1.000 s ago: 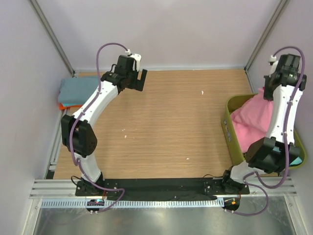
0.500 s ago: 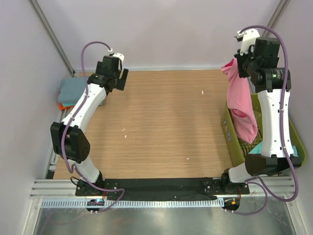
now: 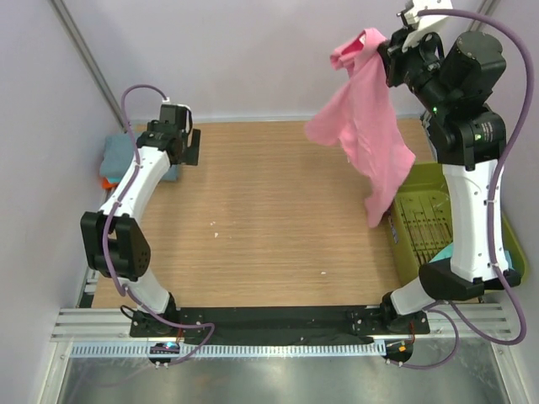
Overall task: Fold and stack the t-shirts
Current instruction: Move the tshirt to the center of the board
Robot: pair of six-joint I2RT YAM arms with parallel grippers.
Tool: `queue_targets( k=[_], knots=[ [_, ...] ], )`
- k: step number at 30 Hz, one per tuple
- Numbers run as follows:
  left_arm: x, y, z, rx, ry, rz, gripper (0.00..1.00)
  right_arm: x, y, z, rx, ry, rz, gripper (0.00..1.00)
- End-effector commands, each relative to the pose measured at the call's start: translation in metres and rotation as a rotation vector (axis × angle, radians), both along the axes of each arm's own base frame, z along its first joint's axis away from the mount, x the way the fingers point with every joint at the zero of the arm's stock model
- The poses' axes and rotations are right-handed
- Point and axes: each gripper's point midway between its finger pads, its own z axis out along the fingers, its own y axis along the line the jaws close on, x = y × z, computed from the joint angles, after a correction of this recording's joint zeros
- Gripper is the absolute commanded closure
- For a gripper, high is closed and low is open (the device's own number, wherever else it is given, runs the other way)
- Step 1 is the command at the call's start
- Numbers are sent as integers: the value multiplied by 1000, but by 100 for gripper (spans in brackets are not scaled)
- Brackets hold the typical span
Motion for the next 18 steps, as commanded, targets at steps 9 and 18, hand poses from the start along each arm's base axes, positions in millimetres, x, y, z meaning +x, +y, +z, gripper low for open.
queue_targets(
  k=[9,18],
  knots=[
    [-10,-2,38,-64,-121,33,2,-38,88,97,204,-278,296,99],
    [-22,4,39,-57,-129,59,1,-33,151,65,269,-148,434,99]
  ],
)
